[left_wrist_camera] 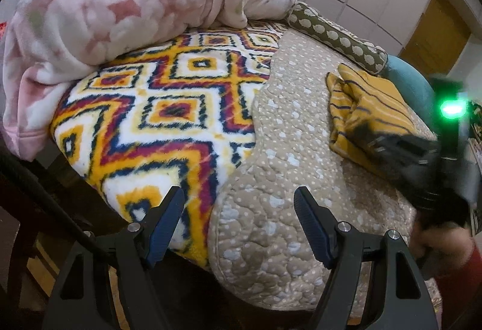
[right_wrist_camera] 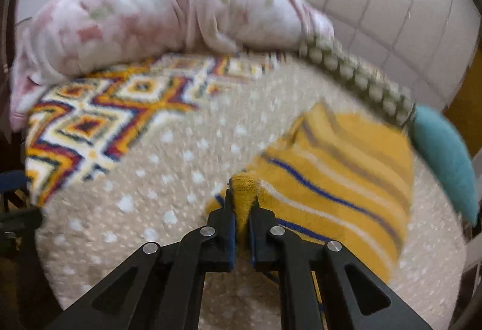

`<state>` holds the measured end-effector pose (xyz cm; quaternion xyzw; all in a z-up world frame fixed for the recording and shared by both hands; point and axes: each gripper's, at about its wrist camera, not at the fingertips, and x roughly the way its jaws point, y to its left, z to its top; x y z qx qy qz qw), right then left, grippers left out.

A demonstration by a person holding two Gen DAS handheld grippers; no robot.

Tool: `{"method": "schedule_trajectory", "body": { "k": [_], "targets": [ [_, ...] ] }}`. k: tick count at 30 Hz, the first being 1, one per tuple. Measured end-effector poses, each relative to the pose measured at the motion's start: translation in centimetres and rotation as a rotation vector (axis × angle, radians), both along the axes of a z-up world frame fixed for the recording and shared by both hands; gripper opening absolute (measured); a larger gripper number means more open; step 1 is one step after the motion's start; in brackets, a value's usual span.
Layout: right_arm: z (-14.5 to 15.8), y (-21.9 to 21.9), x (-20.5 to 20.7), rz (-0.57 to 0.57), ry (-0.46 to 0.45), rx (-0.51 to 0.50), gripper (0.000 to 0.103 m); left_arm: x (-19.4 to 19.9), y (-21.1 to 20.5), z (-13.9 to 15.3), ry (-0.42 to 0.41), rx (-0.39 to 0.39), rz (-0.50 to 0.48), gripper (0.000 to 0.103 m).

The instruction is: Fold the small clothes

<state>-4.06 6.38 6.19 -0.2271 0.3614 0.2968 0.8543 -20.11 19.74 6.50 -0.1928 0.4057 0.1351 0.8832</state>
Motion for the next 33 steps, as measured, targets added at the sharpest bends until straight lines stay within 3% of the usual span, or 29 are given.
{"method": "schedule_trajectory", "body": {
  "k": [2,6,11,14,16,19,22,25,27,33],
  "targets": [
    [-1.6,-0.3,1.5,-0.023,0.087,0.023,0.007,0.3,-0.5,0.3,0.0,0.02,-0.013,0.074],
    [-2.0,-1.1,1.5,0.01,0.152,0.066,0.009,1.9,-1.5,1.2,-0.011,0.025,-0.048,0.074],
    [-0.2,-4.0,0.0,0.02,0.133,0.123,0.02,4.8,-3.8,3.6,-0.048,0.07,-0.109,0.074],
    [1.9,-7.9,-1.3,-0.033,0.096,0.178,0.025,6.6,-6.0,4.9,-0.06,0.114,-0.167,0.076],
    [3.3,-10.4,-1.7,-0.087,0.053,0.18,0.034,7.7,-7.3,5.4,-0.064,0.132,-0.195,0.077],
    [4.4,-13.6,-1.5,-0.191,0.005,0.134,0.044,9.8,-9.9,5.6,-0.063,0.151,-0.246,0.077],
    [4.5,-15.8,-0.9,-0.319,-0.068,-0.013,0.045,11.9,-12.4,5.3,-0.046,0.156,-0.298,0.077],
    [4.4,-17.8,-0.5,-0.389,-0.079,-0.078,0.058,14.0,-14.3,4.3,-0.003,0.178,-0.328,0.077],
    [4.2,-19.0,-0.4,-0.426,-0.066,-0.087,0.06,15.3,-15.4,3.4,0.026,0.208,-0.344,0.077],
    [3.0,-21.4,0.5,-0.472,-0.021,-0.106,0.062,19.2,-16.8,-0.2,0.156,0.398,-0.335,0.077]
  ]
}}
